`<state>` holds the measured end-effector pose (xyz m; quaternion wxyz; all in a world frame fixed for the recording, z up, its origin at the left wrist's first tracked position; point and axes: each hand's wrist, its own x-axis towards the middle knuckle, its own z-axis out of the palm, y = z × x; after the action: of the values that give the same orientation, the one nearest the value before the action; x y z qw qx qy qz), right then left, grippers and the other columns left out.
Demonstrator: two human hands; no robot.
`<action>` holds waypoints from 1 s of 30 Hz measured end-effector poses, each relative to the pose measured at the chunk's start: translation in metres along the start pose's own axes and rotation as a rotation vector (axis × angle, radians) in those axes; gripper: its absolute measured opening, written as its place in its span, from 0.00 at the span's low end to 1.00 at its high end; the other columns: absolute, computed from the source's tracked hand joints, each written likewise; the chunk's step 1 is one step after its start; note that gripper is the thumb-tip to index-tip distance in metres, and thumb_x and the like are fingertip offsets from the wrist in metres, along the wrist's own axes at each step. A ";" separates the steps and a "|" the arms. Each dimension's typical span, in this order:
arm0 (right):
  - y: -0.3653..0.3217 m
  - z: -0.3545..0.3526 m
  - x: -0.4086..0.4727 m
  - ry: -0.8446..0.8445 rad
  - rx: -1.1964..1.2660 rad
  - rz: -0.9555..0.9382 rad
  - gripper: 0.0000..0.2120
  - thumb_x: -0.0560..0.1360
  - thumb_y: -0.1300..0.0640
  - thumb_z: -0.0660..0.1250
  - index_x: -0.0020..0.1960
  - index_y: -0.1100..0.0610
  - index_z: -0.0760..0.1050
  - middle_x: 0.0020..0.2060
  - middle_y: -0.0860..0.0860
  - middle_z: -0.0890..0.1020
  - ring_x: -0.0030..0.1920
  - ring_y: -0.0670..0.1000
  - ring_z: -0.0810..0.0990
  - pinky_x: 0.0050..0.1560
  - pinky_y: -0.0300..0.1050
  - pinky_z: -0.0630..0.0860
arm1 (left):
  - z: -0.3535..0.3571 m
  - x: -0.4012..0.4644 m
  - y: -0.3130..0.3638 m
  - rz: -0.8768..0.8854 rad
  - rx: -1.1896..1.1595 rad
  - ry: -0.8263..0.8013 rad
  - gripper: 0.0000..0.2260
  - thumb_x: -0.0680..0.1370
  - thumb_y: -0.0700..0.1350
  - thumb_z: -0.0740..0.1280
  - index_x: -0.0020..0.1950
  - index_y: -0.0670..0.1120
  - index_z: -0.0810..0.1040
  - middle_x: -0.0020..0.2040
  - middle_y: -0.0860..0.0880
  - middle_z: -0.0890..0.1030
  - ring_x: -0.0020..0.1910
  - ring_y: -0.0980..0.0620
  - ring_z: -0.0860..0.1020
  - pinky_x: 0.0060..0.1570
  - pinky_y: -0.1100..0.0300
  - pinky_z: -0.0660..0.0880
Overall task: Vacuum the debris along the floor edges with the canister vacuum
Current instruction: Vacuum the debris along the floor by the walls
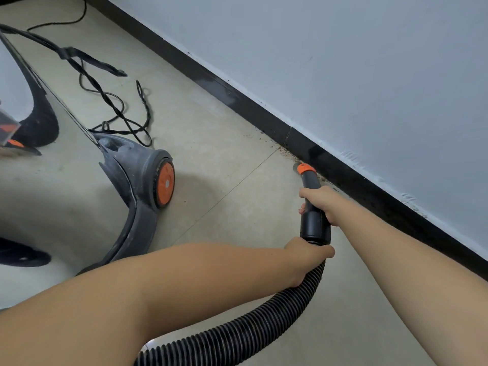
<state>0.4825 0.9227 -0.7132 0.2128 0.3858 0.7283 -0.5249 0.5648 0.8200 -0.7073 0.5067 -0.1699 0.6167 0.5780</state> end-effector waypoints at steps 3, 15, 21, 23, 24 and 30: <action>0.009 -0.016 0.000 0.039 0.027 0.035 0.13 0.77 0.60 0.64 0.58 0.63 0.67 0.31 0.57 0.78 0.20 0.48 0.77 0.22 0.36 0.71 | 0.012 0.004 -0.001 0.007 0.040 -0.015 0.08 0.74 0.41 0.69 0.46 0.45 0.70 0.37 0.46 0.72 0.32 0.49 0.72 0.34 0.60 0.73; -0.006 0.008 0.029 -0.012 0.106 -0.019 0.05 0.75 0.61 0.64 0.48 0.59 0.68 0.32 0.56 0.77 0.21 0.48 0.77 0.22 0.38 0.74 | -0.007 0.032 0.004 0.019 0.023 0.080 0.09 0.73 0.41 0.69 0.51 0.43 0.72 0.38 0.46 0.72 0.36 0.48 0.72 0.42 0.56 0.72; -0.024 0.028 0.045 -0.019 0.102 -0.050 0.06 0.75 0.60 0.65 0.48 0.58 0.69 0.32 0.55 0.78 0.25 0.49 0.79 0.27 0.41 0.76 | -0.031 0.046 0.013 0.049 -0.005 0.129 0.07 0.73 0.41 0.69 0.44 0.46 0.71 0.37 0.47 0.72 0.34 0.49 0.71 0.38 0.58 0.71; -0.029 0.034 0.050 -0.027 0.096 -0.062 0.06 0.75 0.60 0.65 0.49 0.58 0.69 0.32 0.55 0.78 0.25 0.49 0.79 0.28 0.42 0.76 | -0.038 0.050 0.015 0.060 -0.014 0.139 0.07 0.73 0.41 0.69 0.43 0.46 0.71 0.37 0.47 0.72 0.33 0.50 0.71 0.35 0.59 0.71; -0.032 0.037 0.053 -0.032 0.094 -0.068 0.06 0.75 0.60 0.65 0.48 0.58 0.69 0.32 0.55 0.78 0.25 0.49 0.79 0.28 0.41 0.76 | -0.042 0.052 0.016 0.064 -0.019 0.145 0.07 0.73 0.41 0.69 0.42 0.46 0.71 0.36 0.47 0.72 0.33 0.50 0.71 0.35 0.60 0.70; -0.051 0.052 0.069 -0.071 0.085 -0.090 0.05 0.75 0.60 0.65 0.47 0.57 0.69 0.33 0.55 0.77 0.25 0.49 0.78 0.29 0.41 0.77 | -0.059 0.063 0.028 0.087 -0.044 0.175 0.07 0.73 0.41 0.69 0.42 0.46 0.71 0.36 0.47 0.73 0.33 0.50 0.72 0.35 0.60 0.71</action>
<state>0.3952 0.8900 -0.7503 0.1984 0.3424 0.7139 -0.5778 0.4907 0.7988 -0.7546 0.4216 -0.2038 0.6526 0.5956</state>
